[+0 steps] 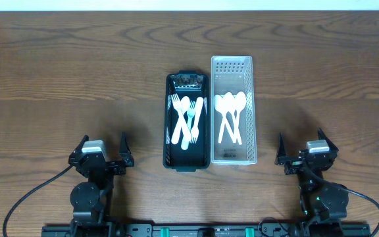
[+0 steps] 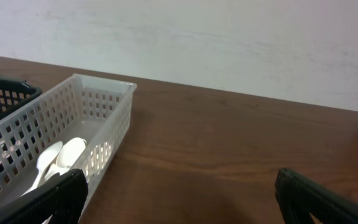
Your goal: Pack container
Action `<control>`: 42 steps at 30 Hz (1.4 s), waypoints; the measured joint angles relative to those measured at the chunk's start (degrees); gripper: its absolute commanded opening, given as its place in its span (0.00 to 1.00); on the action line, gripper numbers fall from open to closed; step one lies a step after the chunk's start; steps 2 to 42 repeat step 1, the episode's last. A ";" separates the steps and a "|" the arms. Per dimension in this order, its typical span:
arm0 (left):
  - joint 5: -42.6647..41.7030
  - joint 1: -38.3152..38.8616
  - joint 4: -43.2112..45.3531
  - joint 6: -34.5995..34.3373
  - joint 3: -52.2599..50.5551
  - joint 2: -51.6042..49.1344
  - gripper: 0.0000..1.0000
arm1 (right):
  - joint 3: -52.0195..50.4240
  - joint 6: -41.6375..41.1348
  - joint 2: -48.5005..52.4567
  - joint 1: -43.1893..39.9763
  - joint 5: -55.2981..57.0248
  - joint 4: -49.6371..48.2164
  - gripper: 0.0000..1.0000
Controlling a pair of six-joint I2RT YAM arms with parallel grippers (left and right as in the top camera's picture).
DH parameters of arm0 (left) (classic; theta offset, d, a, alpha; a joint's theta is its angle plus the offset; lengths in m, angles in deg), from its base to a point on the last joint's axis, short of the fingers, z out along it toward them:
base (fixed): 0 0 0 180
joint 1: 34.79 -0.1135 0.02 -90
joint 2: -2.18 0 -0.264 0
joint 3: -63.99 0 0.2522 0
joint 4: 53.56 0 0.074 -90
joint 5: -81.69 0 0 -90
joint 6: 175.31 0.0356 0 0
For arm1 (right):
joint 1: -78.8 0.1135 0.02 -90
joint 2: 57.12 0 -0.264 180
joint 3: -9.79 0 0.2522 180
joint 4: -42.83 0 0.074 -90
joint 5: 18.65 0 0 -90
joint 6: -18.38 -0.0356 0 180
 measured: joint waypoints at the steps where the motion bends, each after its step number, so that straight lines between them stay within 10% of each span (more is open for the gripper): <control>1: -0.02 0.00 0.00 0.00 0.00 0.00 0.98 | 0.00 -0.02 0.00 0.00 0.00 0.00 0.99; 42: -0.02 0.00 0.00 0.00 0.00 0.00 0.98 | 0.00 -0.02 0.00 0.00 0.00 0.00 0.99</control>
